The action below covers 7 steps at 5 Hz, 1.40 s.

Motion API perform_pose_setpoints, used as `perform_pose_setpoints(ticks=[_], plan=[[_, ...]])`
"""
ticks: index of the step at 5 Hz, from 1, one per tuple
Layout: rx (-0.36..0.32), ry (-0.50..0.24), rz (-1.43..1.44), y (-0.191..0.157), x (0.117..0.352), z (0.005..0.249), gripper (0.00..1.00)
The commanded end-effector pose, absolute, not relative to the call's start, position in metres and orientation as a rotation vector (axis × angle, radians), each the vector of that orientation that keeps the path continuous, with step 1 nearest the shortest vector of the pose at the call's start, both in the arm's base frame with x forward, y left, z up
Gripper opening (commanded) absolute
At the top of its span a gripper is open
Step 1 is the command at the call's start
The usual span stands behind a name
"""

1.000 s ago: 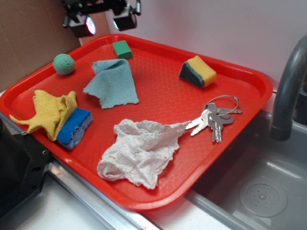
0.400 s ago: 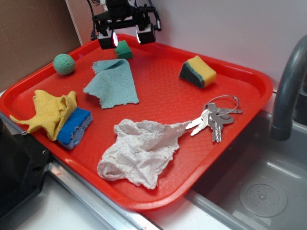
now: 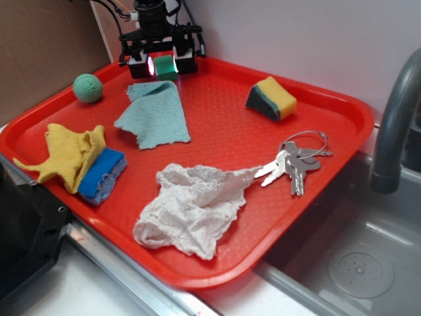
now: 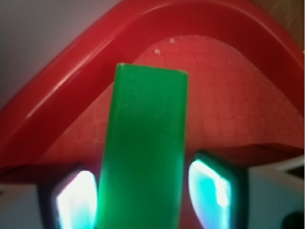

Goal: Grab the green block.

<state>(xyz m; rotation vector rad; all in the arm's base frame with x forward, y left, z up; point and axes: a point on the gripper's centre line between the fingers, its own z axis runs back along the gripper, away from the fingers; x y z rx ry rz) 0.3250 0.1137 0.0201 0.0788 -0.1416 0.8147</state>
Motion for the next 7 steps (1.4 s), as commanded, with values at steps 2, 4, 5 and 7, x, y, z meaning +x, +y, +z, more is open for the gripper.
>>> perform_pose_setpoints(ticks=[2,4,5,7], plan=[[0.025,-0.181,0.456,0.082,0.258,0.109,0.0],[-0.039,-0.144,0.239,0.045,0.221,0.209,0.0],[-0.086,-0.088,0.142,0.02,0.203,0.224,0.0],[-0.029,-0.081,0.112,-0.006,0.192,0.237,0.0]])
